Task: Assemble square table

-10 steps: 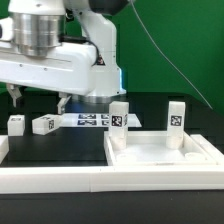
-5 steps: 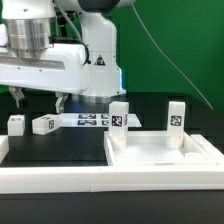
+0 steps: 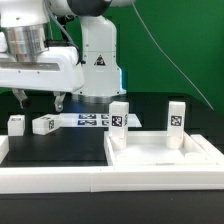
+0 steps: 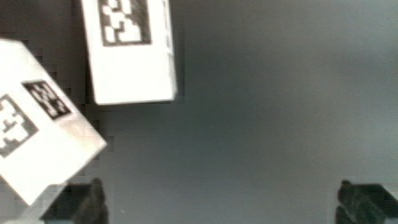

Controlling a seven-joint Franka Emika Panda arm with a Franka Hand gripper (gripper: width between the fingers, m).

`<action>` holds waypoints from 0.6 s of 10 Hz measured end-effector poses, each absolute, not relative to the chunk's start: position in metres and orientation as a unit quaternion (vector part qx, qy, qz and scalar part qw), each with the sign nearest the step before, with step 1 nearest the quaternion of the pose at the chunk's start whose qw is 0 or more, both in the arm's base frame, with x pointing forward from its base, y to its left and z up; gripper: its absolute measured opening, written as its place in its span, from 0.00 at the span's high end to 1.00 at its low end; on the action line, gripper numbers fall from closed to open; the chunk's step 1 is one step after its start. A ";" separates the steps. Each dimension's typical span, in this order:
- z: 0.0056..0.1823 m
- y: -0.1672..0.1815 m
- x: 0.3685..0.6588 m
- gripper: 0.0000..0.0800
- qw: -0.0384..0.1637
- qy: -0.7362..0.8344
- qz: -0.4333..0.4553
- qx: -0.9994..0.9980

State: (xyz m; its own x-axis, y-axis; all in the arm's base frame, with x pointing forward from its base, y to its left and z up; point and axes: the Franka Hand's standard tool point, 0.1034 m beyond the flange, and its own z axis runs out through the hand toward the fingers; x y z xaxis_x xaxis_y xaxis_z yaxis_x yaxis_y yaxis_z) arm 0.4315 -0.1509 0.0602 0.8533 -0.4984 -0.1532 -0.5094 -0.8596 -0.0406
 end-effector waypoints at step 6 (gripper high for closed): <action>0.058 -0.154 0.425 0.19 0.050 0.235 0.088 -0.967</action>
Offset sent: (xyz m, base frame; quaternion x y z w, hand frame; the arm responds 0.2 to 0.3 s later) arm 0.0000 0.0000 0.0000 0.0000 -0.0650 0.0000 0.9979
